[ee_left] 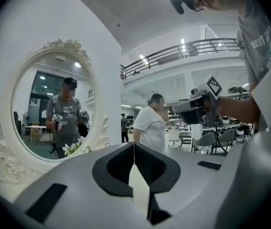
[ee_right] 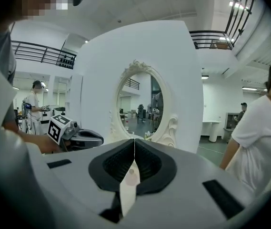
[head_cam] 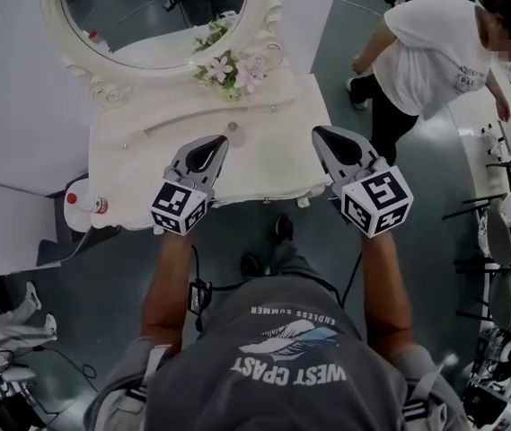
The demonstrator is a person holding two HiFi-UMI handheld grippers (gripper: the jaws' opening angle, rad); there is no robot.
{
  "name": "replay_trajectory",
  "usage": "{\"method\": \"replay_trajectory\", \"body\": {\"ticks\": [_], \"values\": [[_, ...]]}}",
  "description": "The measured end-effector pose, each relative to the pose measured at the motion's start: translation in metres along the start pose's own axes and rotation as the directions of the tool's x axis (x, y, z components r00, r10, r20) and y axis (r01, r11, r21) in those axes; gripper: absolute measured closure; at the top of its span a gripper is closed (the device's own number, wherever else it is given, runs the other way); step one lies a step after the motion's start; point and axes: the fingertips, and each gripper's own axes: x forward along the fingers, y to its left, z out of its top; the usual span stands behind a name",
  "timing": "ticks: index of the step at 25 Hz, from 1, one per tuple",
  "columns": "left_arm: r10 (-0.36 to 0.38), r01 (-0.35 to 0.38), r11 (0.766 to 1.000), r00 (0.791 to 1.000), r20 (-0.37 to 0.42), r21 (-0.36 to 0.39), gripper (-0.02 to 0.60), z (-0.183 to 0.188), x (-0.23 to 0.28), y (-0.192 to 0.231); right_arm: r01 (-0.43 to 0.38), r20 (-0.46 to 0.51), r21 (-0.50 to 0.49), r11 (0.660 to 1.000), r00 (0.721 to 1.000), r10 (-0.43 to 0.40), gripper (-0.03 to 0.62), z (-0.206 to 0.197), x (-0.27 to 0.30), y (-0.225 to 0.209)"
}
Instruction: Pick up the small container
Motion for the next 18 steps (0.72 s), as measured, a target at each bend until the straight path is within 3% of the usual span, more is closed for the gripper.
{"method": "replay_trajectory", "body": {"ticks": [11, 18], "values": [[0.088, -0.091, 0.994, 0.995, -0.057, -0.066, 0.561, -0.048, 0.040, 0.045, -0.094, -0.060, 0.008, 0.996, 0.994, 0.094, 0.568, -0.015, 0.062, -0.037], [0.101, -0.115, 0.987, 0.988, -0.120, -0.111, 0.541, -0.091, 0.067, 0.064, -0.128, -0.108, 0.020, 0.992, 0.986, 0.129, 0.568, -0.029, 0.084, -0.052]]}}
